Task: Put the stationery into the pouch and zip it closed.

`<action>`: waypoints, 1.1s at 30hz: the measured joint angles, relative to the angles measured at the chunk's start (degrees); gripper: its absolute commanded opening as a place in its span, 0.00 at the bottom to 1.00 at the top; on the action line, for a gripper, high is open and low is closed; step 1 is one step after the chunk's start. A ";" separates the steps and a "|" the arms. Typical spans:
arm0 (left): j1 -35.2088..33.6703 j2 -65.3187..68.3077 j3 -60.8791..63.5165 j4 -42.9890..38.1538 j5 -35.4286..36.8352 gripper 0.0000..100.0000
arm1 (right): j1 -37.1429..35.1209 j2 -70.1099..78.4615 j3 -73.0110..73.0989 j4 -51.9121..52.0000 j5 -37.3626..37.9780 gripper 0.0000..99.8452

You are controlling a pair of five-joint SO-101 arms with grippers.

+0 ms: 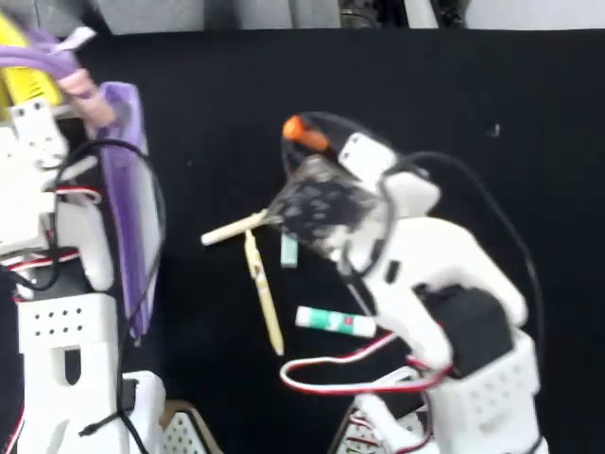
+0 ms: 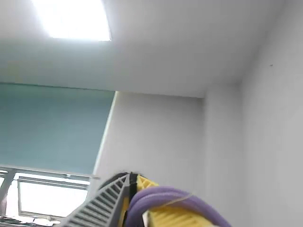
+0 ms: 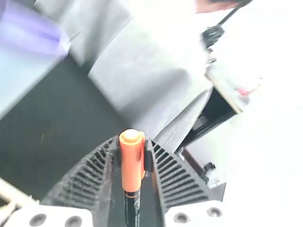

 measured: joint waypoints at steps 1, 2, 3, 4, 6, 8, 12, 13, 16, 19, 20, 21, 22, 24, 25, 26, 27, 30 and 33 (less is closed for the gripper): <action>2.37 0.00 0.00 0.00 0.00 0.03 | 0.44 0.00 -1.58 0.00 -1.67 0.01; 4.84 0.00 0.00 0.00 0.00 0.03 | 0.97 0.00 -2.99 0.00 -3.16 0.01; 7.47 0.00 0.00 0.00 0.00 0.03 | 1.76 0.00 -4.31 0.00 -4.40 0.01; 9.85 0.00 0.00 0.00 0.00 0.03 | 2.64 0.00 -5.45 0.00 -5.45 0.01; 13.54 0.00 -1.14 0.97 0.00 0.03 | 4.92 0.00 -6.59 -0.79 -8.18 0.01; 16.00 -0.18 -4.40 5.45 0.00 0.03 | 7.21 0.00 -6.86 -2.37 -11.16 0.01; 19.43 -2.99 -14.68 20.57 0.00 0.03 | 11.87 0.00 -6.86 -5.45 -18.99 0.01; 20.04 -3.96 -17.41 24.70 0.00 0.03 | 12.84 -0.26 -6.86 -6.07 -21.19 0.01; 20.66 -7.30 -23.12 35.43 0.00 0.03 | 15.03 -0.79 -6.95 -7.21 -26.90 0.01; 20.66 -10.99 -23.74 41.58 0.00 0.03 | 15.65 -0.88 -6.95 -8.18 -30.15 0.01; 20.66 -12.31 -23.30 42.81 0.00 0.03 | 15.65 -0.97 -6.51 -9.05 -31.12 0.01; 20.66 -13.80 -21.98 43.43 0.00 0.03 | 15.65 -1.05 -5.89 -10.02 -32.09 0.01; 20.66 -15.65 -20.40 43.78 0.00 0.03 | 15.65 -1.14 -5.10 -10.99 -32.97 0.01; 20.66 -18.73 -16.62 44.13 0.00 0.03 | 15.65 -1.14 -3.16 -13.54 -35.08 0.01; 20.57 -20.40 -14.33 44.13 0.00 0.03 | 15.65 -1.14 -2.02 -14.95 -36.31 0.01; 20.57 -21.80 -12.13 44.22 0.00 0.03 | 15.65 -1.14 -0.88 -16.26 -37.63 0.01; 20.57 -23.65 -9.85 44.22 0.00 0.03 | 15.65 -1.14 0.09 -17.49 -39.12 0.01; 20.57 -29.63 -3.60 44.22 0.00 0.03 | 15.65 -1.05 1.85 -19.52 -43.69 0.01; 20.48 -34.46 2.20 44.22 0.00 0.03 | 15.65 -1.05 1.93 -19.96 -46.95 0.01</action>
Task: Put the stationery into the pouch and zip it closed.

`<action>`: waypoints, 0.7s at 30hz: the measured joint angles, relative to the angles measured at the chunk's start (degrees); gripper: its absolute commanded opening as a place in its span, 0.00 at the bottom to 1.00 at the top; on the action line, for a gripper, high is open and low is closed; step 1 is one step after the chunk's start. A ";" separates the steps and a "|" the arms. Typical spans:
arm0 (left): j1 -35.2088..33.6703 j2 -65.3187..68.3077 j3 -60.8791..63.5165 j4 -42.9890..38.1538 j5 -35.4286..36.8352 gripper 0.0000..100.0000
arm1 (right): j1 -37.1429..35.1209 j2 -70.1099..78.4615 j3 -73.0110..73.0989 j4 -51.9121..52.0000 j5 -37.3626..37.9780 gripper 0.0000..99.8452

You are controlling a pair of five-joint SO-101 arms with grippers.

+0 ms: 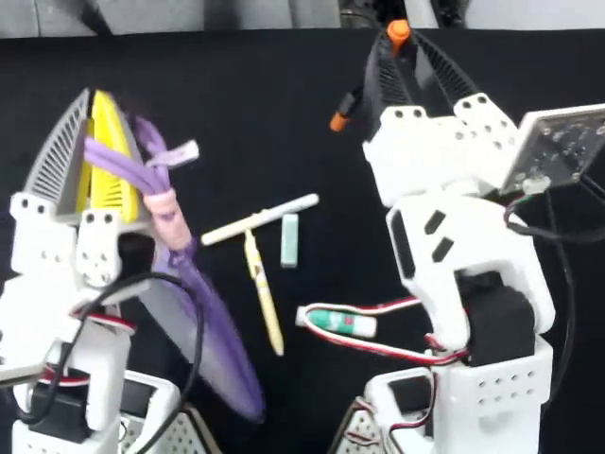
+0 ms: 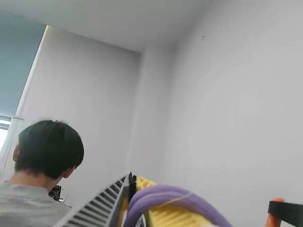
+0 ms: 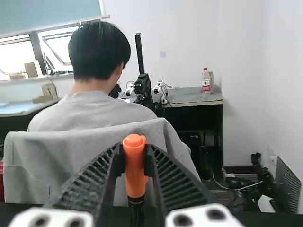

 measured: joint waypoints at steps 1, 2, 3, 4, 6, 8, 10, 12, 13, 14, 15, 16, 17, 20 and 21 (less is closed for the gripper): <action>0.00 -1.41 1.76 0.00 0.00 0.03 | 0.00 -0.09 0.09 -0.09 -0.53 0.01; 0.00 -2.46 3.08 0.00 0.00 0.03 | 0.09 -0.70 0.09 -0.09 -0.88 0.01; 0.18 -3.34 4.04 0.00 0.00 0.03 | 0.09 -1.58 0.18 -0.09 -1.05 0.01; 0.26 -4.31 4.92 -0.62 0.00 0.03 | 0.09 -2.73 0.35 -0.09 -1.23 0.01; 0.35 -4.84 6.51 -4.13 0.00 0.03 | 0.09 -6.07 1.93 -0.44 -1.23 0.01; 0.18 -4.84 8.09 -7.56 0.00 0.03 | 0.09 -9.14 3.60 -1.23 -1.23 0.01; 0.35 -4.66 8.79 -8.79 0.00 0.03 | 0.09 -12.57 5.80 -3.08 -1.23 0.01; 1.49 -5.98 9.58 -9.32 0.00 0.03 | -1.05 -16.35 8.70 -5.27 -1.23 0.01; 2.90 -6.07 10.02 -9.49 0.00 0.03 | -1.67 -17.93 10.20 -6.24 -1.23 0.01; 4.48 -6.07 10.37 -9.58 0.00 0.03 | -2.11 -19.25 11.60 -7.38 -1.23 0.01; 6.07 -5.63 10.46 -9.58 0.00 0.03 | -2.29 -20.31 12.92 -8.53 -1.23 0.01; 7.91 -5.19 10.46 -9.58 -0.44 0.03 | -2.29 -21.19 14.24 -9.67 -1.23 0.01; 9.49 -5.01 10.46 -9.58 -1.76 0.03 | -2.37 -21.98 15.38 -10.64 -1.23 0.01; 15.03 -5.45 9.76 -9.58 -8.18 0.03 | -2.37 -22.68 16.26 -12.04 -1.23 0.01; 16.97 -5.19 9.14 -9.58 -10.90 0.03 | -2.37 -23.12 16.44 -12.31 -1.23 0.01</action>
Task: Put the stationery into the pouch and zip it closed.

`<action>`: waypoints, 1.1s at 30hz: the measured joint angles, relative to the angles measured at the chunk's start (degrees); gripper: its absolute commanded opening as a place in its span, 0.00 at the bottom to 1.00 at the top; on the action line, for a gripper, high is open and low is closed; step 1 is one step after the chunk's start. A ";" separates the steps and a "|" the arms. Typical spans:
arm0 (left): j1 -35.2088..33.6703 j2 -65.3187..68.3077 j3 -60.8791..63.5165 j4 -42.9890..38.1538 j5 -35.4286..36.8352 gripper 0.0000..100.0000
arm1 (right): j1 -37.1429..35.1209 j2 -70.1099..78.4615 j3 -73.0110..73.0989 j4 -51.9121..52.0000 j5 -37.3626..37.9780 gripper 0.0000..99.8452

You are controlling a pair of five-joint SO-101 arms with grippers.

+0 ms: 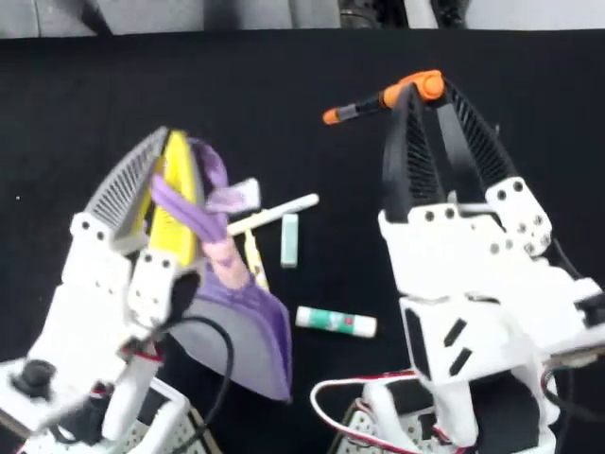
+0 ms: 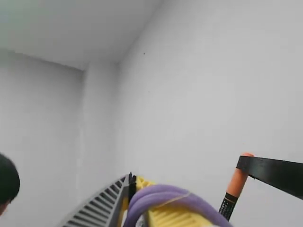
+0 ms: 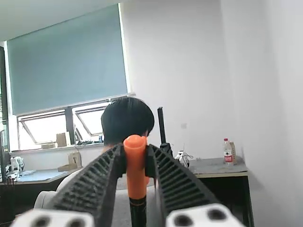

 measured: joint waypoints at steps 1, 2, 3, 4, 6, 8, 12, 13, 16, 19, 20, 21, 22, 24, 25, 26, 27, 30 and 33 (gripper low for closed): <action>1.49 0.97 -1.05 0.00 -2.99 0.03 | 0.00 -0.26 0.00 -0.18 0.53 0.01; 2.64 2.02 -2.11 0.00 -5.98 0.03 | 0.00 -0.35 0.00 -0.26 1.05 0.01; 3.43 3.43 -3.16 0.00 -8.79 0.03 | 0.00 -0.44 0.00 -0.26 1.41 0.01; 4.40 5.01 -4.40 0.00 -11.25 0.03 | 0.00 -0.44 0.00 -0.35 1.58 0.01; 5.01 8.97 -7.38 0.00 -15.21 0.03 | 0.00 -0.35 0.00 -0.44 1.93 0.01; 4.84 13.45 -10.81 0.00 -17.32 0.03 | 0.00 -0.44 0.00 -0.44 1.93 0.01; 5.19 22.95 -19.43 0.00 -18.37 0.03 | 0.79 -0.44 0.00 -0.44 1.93 0.01; 5.19 25.14 -21.80 0.00 -18.46 0.03 | 1.58 -0.44 0.00 -0.44 1.93 0.01; 4.75 31.82 -28.92 0.00 -18.46 0.03 | 4.31 -0.44 0.00 -1.23 1.93 0.01; 1.41 37.63 -33.85 0.00 -18.46 0.03 | 5.45 -0.44 0.00 -1.49 1.93 0.01; 0.09 39.21 -34.46 0.00 -18.46 0.03 | 5.54 -0.44 0.00 -1.49 1.93 0.01; -0.88 40.44 -34.73 0.00 -18.46 0.03 | 5.54 -0.44 0.00 -1.49 1.93 0.01; -1.85 41.23 -34.81 0.00 -18.46 0.03 | 5.54 -0.44 0.00 -1.58 1.93 0.01; -4.13 41.49 -33.85 0.00 -18.46 0.03 | 5.54 -0.44 0.00 -1.67 1.93 0.01; -5.10 41.14 -32.79 0.00 -18.46 0.03 | 5.54 -0.44 0.00 -1.67 1.93 0.01; -6.15 40.70 -31.56 0.00 -18.46 0.03 | 5.54 -0.44 0.00 -1.67 1.93 0.01; -6.42 40.00 -29.89 0.00 -18.46 0.03 | 5.54 -0.44 0.00 -1.67 1.93 0.01; -6.51 36.66 -23.03 0.00 -18.46 0.03 | 5.54 -0.44 0.00 -1.67 1.93 0.01; -7.30 31.30 -16.18 0.00 -18.46 0.03 | 5.54 -0.44 0.00 -1.67 1.93 0.01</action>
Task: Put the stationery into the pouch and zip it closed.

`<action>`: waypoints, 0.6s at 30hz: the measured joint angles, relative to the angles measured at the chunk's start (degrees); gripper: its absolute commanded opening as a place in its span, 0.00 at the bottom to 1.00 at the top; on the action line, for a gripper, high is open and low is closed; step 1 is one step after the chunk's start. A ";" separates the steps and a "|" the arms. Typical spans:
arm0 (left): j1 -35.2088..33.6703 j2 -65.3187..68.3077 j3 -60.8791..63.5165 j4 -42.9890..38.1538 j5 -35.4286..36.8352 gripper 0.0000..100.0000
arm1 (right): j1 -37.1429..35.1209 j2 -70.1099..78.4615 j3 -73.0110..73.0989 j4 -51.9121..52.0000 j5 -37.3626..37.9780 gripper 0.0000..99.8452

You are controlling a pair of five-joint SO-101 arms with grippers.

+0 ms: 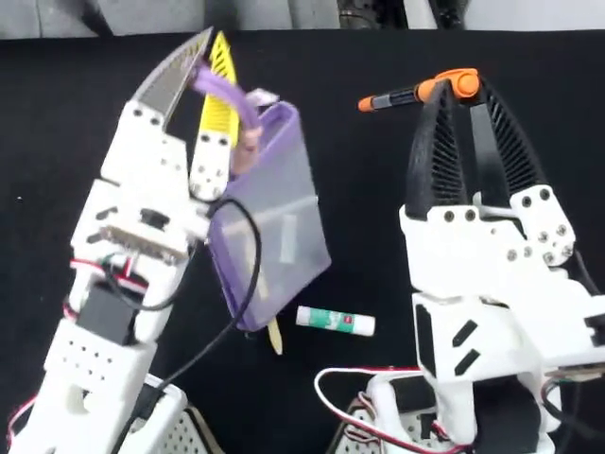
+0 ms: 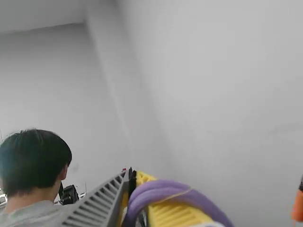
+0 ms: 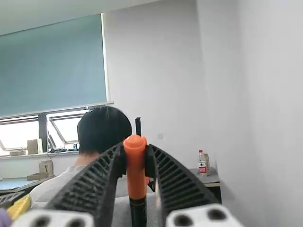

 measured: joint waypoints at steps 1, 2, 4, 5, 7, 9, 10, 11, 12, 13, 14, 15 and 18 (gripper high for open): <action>-0.09 -2.02 2.46 0.00 0.00 0.03 | 0.00 0.00 0.00 0.00 0.00 0.01; -0.09 -4.13 5.10 0.00 0.00 0.03 | 0.00 0.00 0.00 0.00 0.00 0.01; 0.09 -8.44 11.25 0.00 0.00 0.03 | 0.00 0.00 0.00 0.00 0.00 0.01; 0.00 -10.46 13.71 0.00 0.00 0.03 | 0.00 0.00 0.00 0.00 0.00 0.01; -0.18 -15.47 19.87 0.00 0.00 0.03 | 0.00 0.00 0.00 0.00 0.00 0.01; -0.09 -20.75 25.85 0.00 0.00 0.03 | 0.00 0.00 0.00 0.00 0.00 0.01; -0.09 -23.74 28.57 0.00 0.00 0.03 | 0.00 0.00 0.00 0.00 0.00 0.01; -0.09 -26.90 31.12 0.00 0.00 0.03 | 0.00 0.00 0.00 0.00 0.00 0.01; -0.09 -29.63 33.23 0.00 0.00 0.03 | 0.00 0.00 0.09 0.00 0.00 0.01; -0.09 -33.14 35.43 0.00 0.00 0.03 | 0.00 0.00 0.53 0.00 0.00 0.01; -0.09 -35.96 37.10 0.00 0.00 0.03 | 0.00 -0.09 1.14 0.00 0.00 0.01; 0.00 -38.68 38.42 0.00 0.00 0.03 | 0.00 0.09 1.32 0.00 0.00 0.01; 1.85 -43.08 39.47 3.52 0.00 0.03 | 0.00 0.35 1.32 0.00 0.00 0.01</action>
